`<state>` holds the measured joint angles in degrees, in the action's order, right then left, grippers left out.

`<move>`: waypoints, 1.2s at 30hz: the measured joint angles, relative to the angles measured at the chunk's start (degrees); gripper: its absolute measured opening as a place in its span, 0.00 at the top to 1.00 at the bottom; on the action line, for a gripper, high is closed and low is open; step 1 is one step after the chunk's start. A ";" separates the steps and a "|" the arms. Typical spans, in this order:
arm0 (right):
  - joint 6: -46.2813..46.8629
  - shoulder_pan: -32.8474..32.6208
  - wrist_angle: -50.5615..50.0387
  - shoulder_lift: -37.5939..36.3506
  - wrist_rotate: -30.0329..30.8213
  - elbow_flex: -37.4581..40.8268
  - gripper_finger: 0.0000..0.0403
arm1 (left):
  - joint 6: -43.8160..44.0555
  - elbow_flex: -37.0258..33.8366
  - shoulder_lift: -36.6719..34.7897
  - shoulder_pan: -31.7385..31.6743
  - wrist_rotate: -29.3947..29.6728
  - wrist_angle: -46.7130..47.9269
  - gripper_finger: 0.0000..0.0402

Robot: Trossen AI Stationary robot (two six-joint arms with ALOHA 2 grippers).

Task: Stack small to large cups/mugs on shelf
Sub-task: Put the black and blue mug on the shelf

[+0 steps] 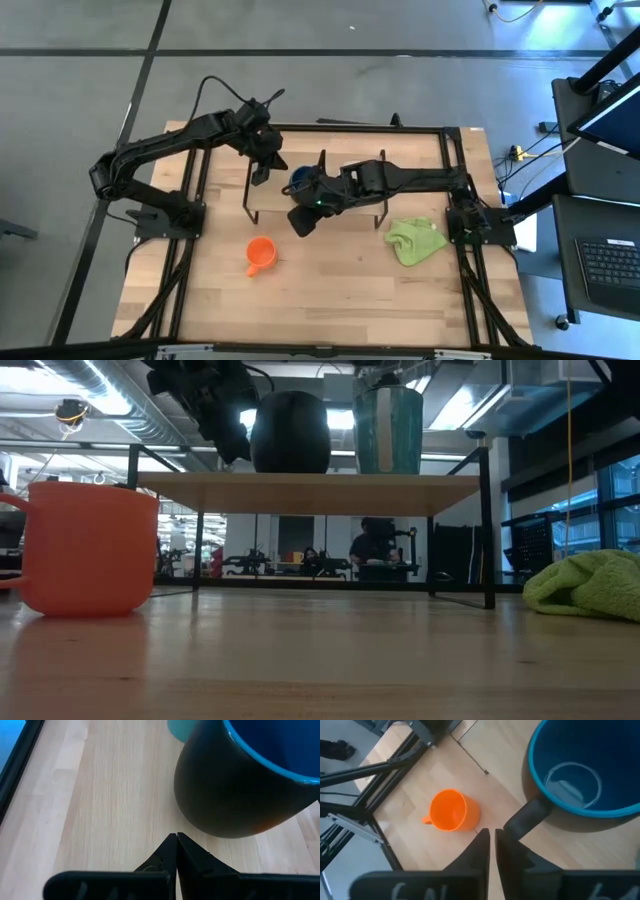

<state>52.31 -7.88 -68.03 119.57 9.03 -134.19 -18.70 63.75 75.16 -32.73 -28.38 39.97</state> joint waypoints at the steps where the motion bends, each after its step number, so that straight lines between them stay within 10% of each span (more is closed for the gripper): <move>1: 0.01 0.09 -0.04 0.02 0.30 0.00 0.93 | -0.02 0.00 0.00 0.00 0.00 -0.02 1.00; 36: -1.45 1.70 -1.26 -1.38 1.07 -0.63 0.97 | 0.07 0.00 -0.04 0.00 -1.31 -0.42 1.00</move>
<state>50.87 -6.17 -69.30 118.19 10.10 -134.82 -18.63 63.75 75.11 -32.73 -29.69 39.55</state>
